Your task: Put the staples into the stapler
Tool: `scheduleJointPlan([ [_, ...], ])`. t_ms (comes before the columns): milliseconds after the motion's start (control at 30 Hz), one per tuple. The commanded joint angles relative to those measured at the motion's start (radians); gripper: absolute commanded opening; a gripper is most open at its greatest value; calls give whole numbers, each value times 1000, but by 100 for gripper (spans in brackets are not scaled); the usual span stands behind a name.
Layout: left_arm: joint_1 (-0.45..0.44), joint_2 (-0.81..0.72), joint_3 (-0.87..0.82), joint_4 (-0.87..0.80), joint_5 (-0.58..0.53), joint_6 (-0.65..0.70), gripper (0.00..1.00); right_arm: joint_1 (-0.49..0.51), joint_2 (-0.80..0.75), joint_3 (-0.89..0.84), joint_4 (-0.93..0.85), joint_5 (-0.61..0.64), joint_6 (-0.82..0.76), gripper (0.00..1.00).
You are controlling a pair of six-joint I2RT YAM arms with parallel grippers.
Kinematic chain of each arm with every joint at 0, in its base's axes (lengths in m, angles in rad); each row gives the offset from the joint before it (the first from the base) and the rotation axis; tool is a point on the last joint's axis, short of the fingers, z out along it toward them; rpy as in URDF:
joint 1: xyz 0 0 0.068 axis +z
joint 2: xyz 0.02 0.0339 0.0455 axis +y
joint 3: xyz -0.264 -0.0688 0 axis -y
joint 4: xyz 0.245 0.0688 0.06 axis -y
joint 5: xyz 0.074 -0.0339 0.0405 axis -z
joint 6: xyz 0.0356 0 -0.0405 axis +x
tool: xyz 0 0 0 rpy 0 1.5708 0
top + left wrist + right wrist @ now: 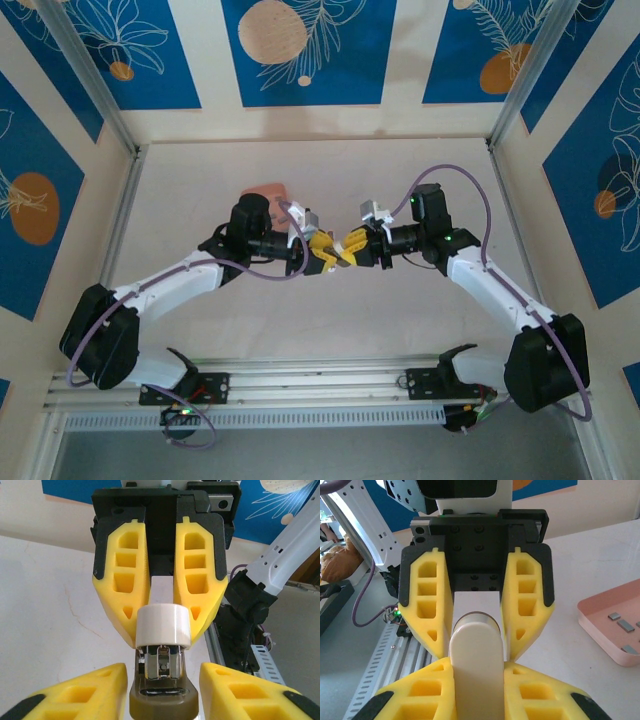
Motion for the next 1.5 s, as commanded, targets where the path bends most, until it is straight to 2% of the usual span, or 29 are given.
scheduleJointPlan([
  [0,7,-23,-13,12,33,5,34,-6,-26,-10,7,-20,8,14],
  [100,7,-24,-11,6,32,12,23,-6,-27,-8,6,-20,8,13],
  [167,7,-27,-6,-15,24,26,21,-6,-27,-7,3,-18,15,15],
  [200,6,-31,0,-35,15,40,20,-6,-28,-6,2,-12,31,21],
  [300,4,-43,23,-138,-54,113,17,11,-32,-7,-1,89,155,47],
  [400,2,-49,52,-260,-126,205,16,46,-29,-1,-21,214,329,61],
  [500,-1,-44,75,-341,-175,270,16,92,-28,-1,-31,334,465,68],
  [733,-11,-37,110,-446,-235,344,16,176,-19,-10,-34,452,578,74],
  [1033,-27,-51,111,-472,-265,361,16,173,34,31,-118,554,632,73],
  [1367,-27,-70,111,-486,-273,369,16,57,14,-80,-147,574,701,70],
  [1467,-28,-71,109,-489,-277,367,16,22,8,-110,-130,535,727,70],
])
